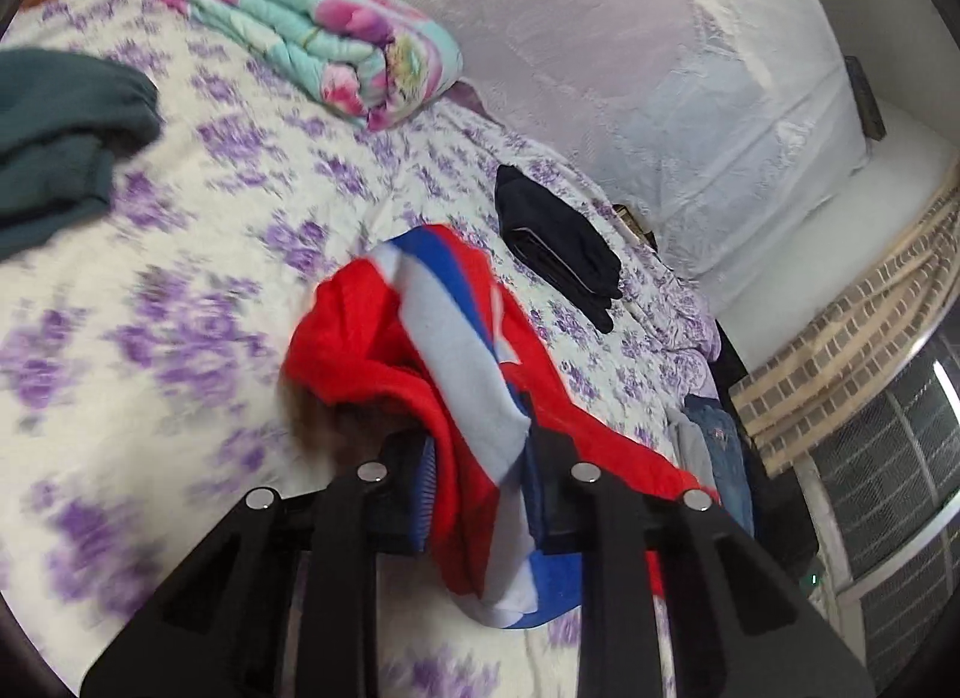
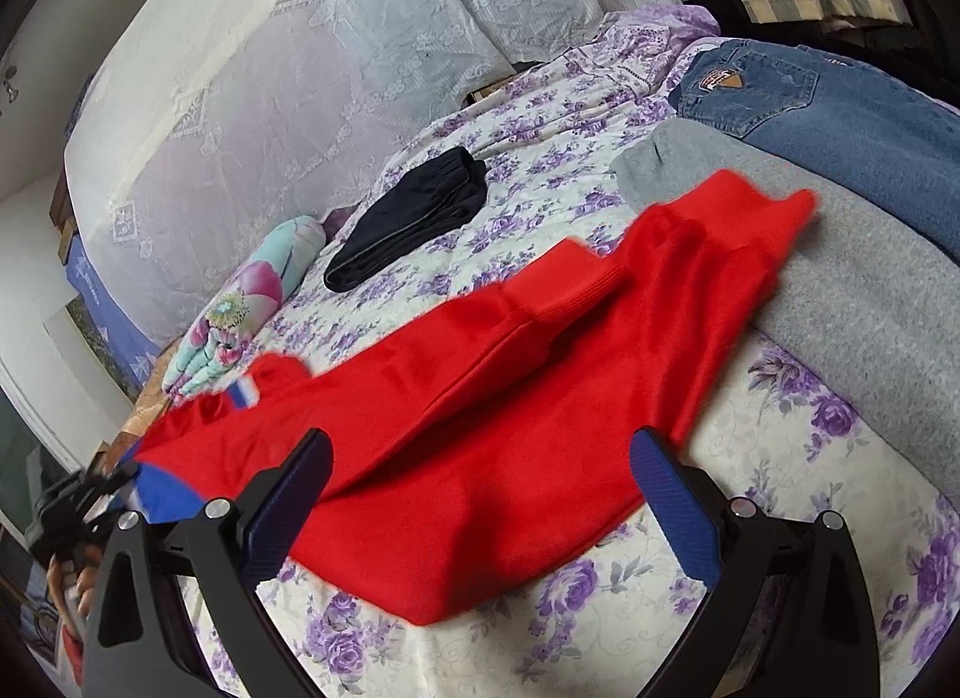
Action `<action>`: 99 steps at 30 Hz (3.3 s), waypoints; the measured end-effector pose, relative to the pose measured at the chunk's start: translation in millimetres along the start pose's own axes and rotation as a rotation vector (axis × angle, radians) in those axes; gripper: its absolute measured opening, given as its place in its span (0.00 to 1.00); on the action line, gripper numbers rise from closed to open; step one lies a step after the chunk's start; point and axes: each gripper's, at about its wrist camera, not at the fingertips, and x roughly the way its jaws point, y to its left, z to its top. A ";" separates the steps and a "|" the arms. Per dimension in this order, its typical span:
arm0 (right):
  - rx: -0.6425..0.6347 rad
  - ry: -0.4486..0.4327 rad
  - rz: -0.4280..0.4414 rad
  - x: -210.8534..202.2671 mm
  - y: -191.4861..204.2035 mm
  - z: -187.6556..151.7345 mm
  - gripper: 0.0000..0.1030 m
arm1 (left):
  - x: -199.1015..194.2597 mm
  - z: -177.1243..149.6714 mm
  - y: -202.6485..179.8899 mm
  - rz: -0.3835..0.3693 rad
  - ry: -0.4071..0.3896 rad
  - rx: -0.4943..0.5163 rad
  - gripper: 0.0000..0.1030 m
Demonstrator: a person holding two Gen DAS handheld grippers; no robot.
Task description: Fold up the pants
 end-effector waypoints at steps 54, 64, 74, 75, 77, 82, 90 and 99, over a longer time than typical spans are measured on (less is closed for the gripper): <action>0.164 0.252 0.115 95.7 35.7 19.2 0.04 | 5.8 -51.2 17.1 0.073 -0.007 0.185 0.86; -0.018 0.127 0.245 -76.5 38.0 -6.1 0.04 | -10.1 -55.3 33.5 0.001 0.021 0.097 0.55; 0.047 0.262 0.092 -113.5 -21.6 -40.7 0.29 | -28.2 -56.4 38.4 0.044 0.074 0.057 0.64; 0.049 0.224 0.077 -123.5 -25.3 -34.3 0.35 | -32.0 -54.7 42.1 0.034 0.072 0.043 0.64; 0.031 0.129 0.018 -140.2 -29.5 -17.1 0.42 | -37.2 -51.5 44.9 0.035 0.064 0.033 0.64; 0.171 0.131 0.093 -98.1 -48.8 24.6 0.42 | -47.5 -25.9 35.3 0.168 -0.029 0.102 0.75; 0.449 0.346 0.143 44.3 -68.3 37.9 0.52 | -2.2 65.7 30.3 0.207 0.018 0.123 0.78; 0.422 0.353 0.133 73.0 -59.7 55.3 0.50 | 128.2 102.4 3.3 0.336 0.280 0.280 0.79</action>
